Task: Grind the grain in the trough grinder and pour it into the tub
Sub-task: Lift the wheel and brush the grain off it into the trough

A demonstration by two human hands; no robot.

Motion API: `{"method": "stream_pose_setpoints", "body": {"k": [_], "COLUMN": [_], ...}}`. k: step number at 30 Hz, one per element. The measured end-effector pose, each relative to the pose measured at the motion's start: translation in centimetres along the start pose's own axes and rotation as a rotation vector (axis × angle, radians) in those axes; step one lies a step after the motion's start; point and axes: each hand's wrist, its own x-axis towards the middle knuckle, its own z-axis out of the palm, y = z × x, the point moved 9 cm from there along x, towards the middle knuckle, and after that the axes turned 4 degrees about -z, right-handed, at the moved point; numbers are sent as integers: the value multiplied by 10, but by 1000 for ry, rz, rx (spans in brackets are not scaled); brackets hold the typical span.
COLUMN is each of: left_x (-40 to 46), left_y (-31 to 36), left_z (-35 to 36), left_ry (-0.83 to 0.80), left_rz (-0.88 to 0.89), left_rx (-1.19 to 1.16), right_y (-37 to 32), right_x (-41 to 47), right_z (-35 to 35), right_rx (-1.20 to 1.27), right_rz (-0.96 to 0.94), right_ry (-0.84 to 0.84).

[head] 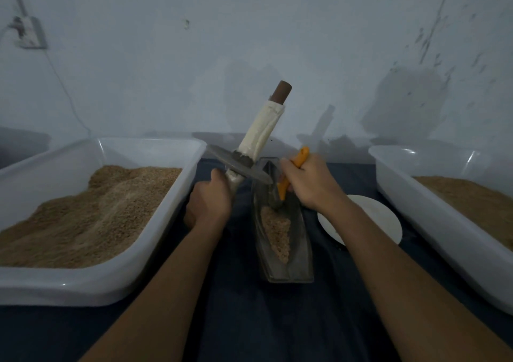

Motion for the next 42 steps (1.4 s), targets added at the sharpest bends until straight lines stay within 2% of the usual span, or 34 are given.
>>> {"method": "stream_pose_setpoints", "body": {"k": [3, 5, 10, 14, 17, 21, 24, 26, 31, 35, 37, 39, 42], "left_x": [0, 0, -3, -1, 1, 1, 3, 1, -7, -6, -5, -2, 0], "left_y": [2, 4, 1, 5, 3, 2, 5, 5, 0, 3, 3, 8, 10], "left_z": [1, -1, -2, -2, -3, -3, -2, -4, -3, -4, -4, -3, -2], "left_ry": [-3, 7, -6, -7, -3, -9, -10, 3, -23, -18, -13, -2, 26], "left_rz": [13, 22, -7, 40, 34, 22, 62, 49, -29, -4, 4, 72, 114], "left_rx": [-12, 4, -42, -15, -10, -36, 44, 57, -85, -76, -70, 39, 149], "right_y": [-7, -13, -35, -53, -62, -67, -61, -58, -62, -68, -72, -75, -79], "right_x": [-1, 0, 0, -6, -6, -9, -12, -13, -20, -21, -19, -17, -17], "right_z": [-1, -9, -48, -63, -59, -35, -19, -14, -11, -21, -31, -37, -35], "right_rx": [-10, -20, -71, -51, -29, -90, -115, -144, -345, -335, -278, -201, -209], "right_rz": [38, 40, -91, -179, -181, -155, -102, -93, -150, -177, -168, -143, -124], "right_ry": [-66, -49, 187, 296, 264, 128, 60, 67, 195, 271, 264, 229, 157]}}
